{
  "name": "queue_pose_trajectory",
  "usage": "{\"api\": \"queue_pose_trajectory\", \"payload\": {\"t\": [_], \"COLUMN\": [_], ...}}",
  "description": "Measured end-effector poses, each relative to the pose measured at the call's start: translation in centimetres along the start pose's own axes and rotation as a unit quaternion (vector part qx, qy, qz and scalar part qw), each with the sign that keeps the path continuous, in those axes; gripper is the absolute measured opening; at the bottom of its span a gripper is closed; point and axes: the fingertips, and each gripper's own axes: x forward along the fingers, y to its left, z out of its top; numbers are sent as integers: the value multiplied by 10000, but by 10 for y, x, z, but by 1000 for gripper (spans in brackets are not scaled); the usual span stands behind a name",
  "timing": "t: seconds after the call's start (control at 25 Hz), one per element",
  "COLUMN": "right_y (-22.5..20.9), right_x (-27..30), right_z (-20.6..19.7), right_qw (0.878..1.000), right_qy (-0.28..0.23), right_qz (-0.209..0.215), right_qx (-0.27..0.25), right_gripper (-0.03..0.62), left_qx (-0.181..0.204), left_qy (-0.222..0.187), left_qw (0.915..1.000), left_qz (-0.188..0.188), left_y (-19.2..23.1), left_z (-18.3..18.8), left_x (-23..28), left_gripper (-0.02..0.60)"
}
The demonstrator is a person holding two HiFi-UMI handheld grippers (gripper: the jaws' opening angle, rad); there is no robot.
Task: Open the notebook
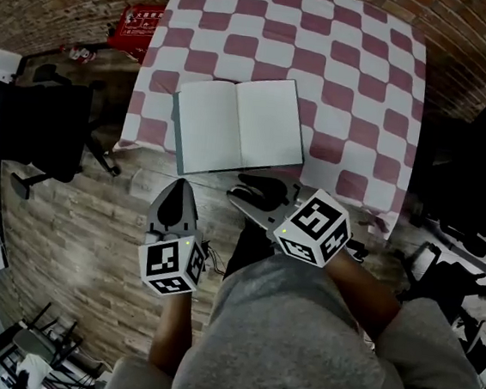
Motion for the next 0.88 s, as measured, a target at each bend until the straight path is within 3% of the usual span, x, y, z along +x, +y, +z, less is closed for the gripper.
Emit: {"api": "queue_pose_trajectory", "payload": {"t": [0.2, 0.44, 0.68, 0.88], "right_y": [-25, -39, -49, -48], "right_x": [-81, -178, -251, -290], "right_z": [43, 69, 58, 35], "right_qw": [9947, 9808, 9634, 9590], "right_qy": [-612, -930, -1073, -1131], "right_qz": [-638, -1282, -2087, -2303], "right_qx": [-521, -1139, -1292, -1200], "right_gripper": [63, 54, 54, 54], "left_qx": [135, 286, 420, 489], "left_qy": [-280, -592, -856, -929], "left_qw": [9995, 9977, 9949, 9938], "left_qz": [-97, -187, -321, -366], "left_y": [-41, -90, -143, -179], "left_z": [19, 36, 46, 43], "left_x": [-14, -31, -52, -65], "left_gripper": [11, 11, 11, 11]}}
